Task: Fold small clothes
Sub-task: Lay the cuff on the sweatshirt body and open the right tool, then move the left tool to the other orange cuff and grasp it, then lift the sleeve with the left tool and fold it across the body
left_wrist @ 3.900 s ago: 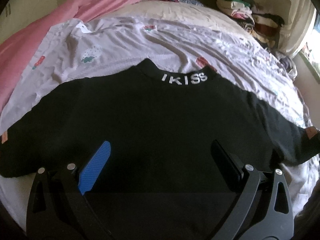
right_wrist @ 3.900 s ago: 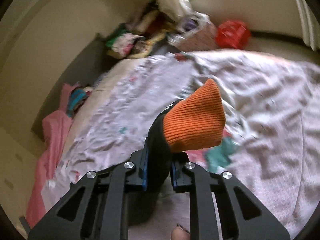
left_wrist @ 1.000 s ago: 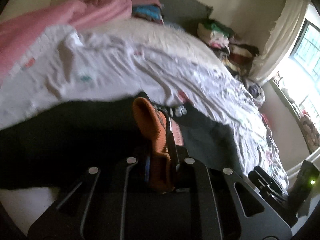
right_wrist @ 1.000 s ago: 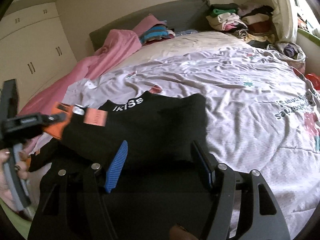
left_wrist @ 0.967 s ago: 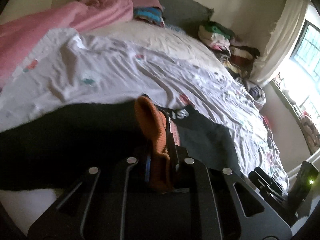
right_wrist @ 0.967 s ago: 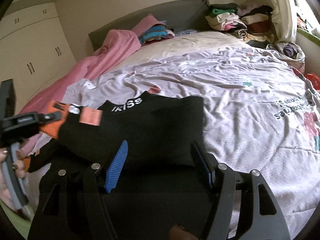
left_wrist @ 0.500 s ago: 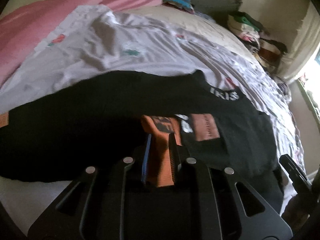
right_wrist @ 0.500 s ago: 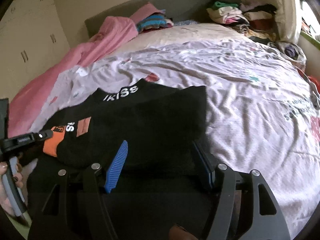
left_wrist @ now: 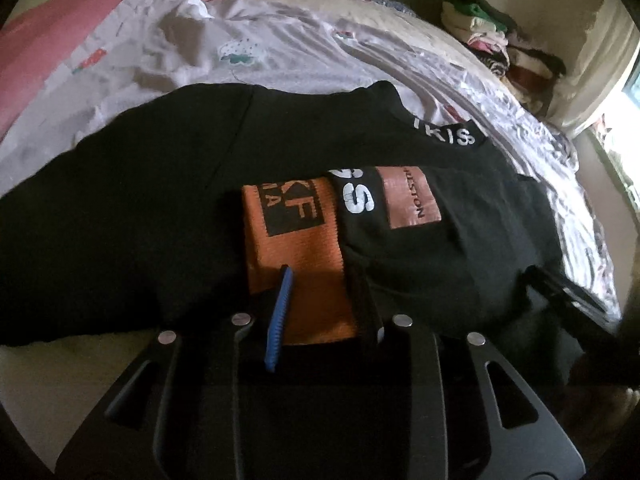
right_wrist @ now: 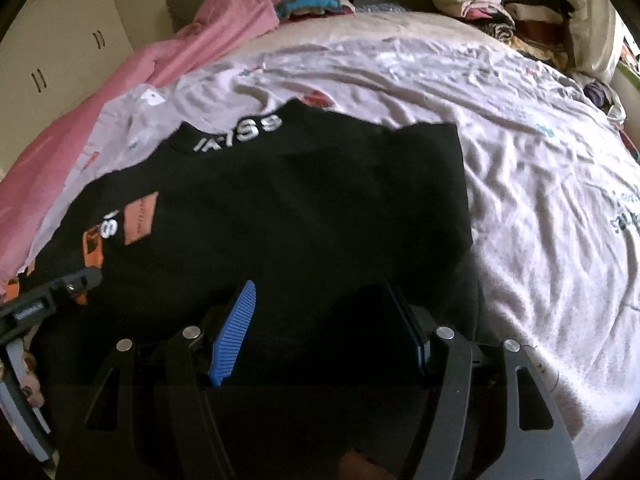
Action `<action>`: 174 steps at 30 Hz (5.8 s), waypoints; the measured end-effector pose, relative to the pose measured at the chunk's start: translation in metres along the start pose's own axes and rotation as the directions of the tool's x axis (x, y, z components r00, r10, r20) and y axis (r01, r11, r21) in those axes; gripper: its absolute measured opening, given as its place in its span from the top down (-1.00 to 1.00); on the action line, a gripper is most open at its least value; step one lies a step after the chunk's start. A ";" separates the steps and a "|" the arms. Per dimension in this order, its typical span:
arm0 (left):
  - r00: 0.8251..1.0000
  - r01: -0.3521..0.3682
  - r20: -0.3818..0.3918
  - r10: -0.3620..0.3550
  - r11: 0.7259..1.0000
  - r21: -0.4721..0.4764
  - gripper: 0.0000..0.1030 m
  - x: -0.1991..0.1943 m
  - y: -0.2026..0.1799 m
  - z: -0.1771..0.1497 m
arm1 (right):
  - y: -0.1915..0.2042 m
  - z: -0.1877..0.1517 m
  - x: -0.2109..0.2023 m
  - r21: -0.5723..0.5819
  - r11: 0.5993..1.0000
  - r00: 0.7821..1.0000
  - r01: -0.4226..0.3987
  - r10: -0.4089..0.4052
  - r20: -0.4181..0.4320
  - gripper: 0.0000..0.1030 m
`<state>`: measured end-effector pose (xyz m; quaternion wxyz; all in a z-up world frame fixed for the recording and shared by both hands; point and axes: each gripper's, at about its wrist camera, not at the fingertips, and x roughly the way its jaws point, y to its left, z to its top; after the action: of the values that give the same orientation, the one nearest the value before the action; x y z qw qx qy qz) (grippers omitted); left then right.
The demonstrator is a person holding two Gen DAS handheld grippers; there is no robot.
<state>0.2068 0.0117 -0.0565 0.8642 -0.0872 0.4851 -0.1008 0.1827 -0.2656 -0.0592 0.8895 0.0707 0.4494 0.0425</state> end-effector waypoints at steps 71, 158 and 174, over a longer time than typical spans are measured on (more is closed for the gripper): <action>0.934 -0.254 0.111 0.340 0.849 -0.463 -0.81 -0.134 0.232 -0.044 | 0.284 0.011 -0.066 -0.463 0.853 0.939 -0.241 0.325 0.110 -0.92; 0.927 0.061 0.370 -0.057 0.998 0.003 0.94 -0.129 -0.040 0.024 | -0.029 -0.009 -0.121 0.099 0.974 0.942 -0.203 0.167 0.291 -0.92; 0.962 0.182 0.179 -0.205 0.973 0.139 0.94 -0.055 -0.091 0.000 | -0.066 -0.015 -0.117 0.164 0.975 0.953 -0.146 0.094 0.289 -0.92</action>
<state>0.1702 -0.0618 0.0113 0.8967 -0.0912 0.3815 -0.2053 0.1023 -0.3454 0.0142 0.9294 0.1851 0.3160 0.0447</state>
